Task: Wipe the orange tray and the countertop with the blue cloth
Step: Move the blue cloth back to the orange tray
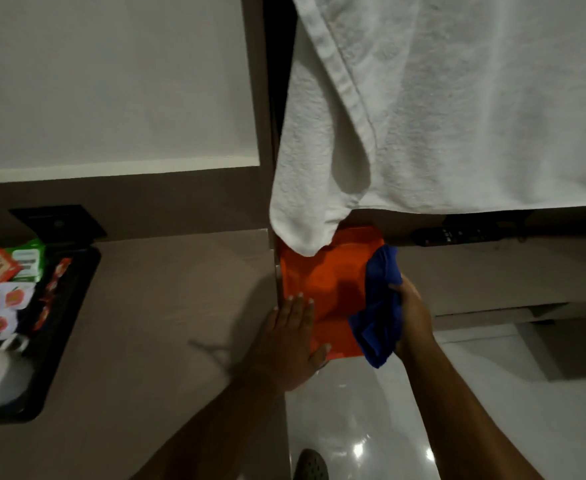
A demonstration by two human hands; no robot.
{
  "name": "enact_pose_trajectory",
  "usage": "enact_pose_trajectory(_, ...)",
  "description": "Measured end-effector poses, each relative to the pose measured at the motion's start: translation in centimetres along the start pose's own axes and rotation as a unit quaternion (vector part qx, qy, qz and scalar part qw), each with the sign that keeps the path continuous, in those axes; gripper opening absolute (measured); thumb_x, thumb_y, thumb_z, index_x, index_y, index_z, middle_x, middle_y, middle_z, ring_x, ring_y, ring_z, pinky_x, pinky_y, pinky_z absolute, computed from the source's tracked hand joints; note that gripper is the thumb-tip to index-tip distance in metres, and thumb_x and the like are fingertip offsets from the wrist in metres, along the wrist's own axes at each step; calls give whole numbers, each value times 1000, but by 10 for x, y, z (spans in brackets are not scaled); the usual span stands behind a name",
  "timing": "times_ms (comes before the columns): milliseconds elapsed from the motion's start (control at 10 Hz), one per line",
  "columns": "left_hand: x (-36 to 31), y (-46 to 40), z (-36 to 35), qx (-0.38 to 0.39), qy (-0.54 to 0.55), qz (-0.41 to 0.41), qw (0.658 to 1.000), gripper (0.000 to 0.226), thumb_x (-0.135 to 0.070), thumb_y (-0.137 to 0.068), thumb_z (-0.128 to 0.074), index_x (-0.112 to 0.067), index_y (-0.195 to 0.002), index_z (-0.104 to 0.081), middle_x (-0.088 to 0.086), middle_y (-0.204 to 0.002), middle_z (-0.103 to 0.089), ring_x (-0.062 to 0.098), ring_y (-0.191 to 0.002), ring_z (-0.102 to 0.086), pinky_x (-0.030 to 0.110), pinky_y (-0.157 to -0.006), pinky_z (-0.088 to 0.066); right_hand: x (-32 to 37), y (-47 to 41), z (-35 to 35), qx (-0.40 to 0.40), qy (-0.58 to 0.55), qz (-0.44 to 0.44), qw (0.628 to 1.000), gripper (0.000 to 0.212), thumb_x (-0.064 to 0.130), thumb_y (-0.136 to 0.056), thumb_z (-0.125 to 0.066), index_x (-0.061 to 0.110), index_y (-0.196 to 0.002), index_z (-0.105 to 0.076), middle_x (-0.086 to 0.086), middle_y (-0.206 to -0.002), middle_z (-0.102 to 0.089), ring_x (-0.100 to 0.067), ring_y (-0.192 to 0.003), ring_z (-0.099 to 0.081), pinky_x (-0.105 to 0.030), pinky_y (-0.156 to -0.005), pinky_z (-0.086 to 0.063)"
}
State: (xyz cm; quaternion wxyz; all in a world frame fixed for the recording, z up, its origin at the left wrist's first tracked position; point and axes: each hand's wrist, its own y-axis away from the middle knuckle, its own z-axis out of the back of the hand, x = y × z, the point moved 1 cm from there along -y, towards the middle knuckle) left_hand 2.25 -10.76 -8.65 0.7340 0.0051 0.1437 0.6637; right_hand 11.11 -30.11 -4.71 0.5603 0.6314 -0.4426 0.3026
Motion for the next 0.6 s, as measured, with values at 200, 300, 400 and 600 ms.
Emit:
enact_pose_trajectory(200, 0, -20, -19, 18, -46, 41, 998, 96, -73, -85, -10, -9, -154, 4, 16, -165, 3, 31, -151, 12, 49, -119, 17, -25, -65, -10, 9, 311, 149, 939, 41, 3, -93, -41, 12, -132, -51, -27, -115, -62, -23, -80, -59, -20, -65, -44)
enact_pose_trajectory(300, 1, -21, -21, 33, -42, 33, 998, 99, -75, -79, -1, -9, -151, 15, 18, -163, 14, 32, -148, 22, 49, -115, 24, -58, -84, -18, 69, 528, 183, 826, 51, 16, -98, -39, 9, -147, -26, -19, -154, -26, -35, -140, -28, -39, -114, -21)
enact_pose_trajectory(400, 2, -20, -21, 37, -55, 31, 997, 98, -76, -80, 1, -9, -149, 19, 17, -161, 19, 32, -147, 26, 49, -116, 23, -85, -86, -24, 75, 683, 210, 695, 61, 42, -99, -27, 17, -151, -6, -16, -159, 1, -31, -147, 6, -47, -115, 7)
enact_pose_trajectory(600, 9, -17, -13, 19, -20, 11, 1000, 99, -78, -82, -3, -12, -154, 9, 14, -163, 12, 29, -151, 13, 46, -119, 15, -82, -79, -28, 59, 700, 187, 686, 80, 67, -90, -11, 17, -149, 7, -11, -159, 12, -25, -146, 15, -44, -115, 12)
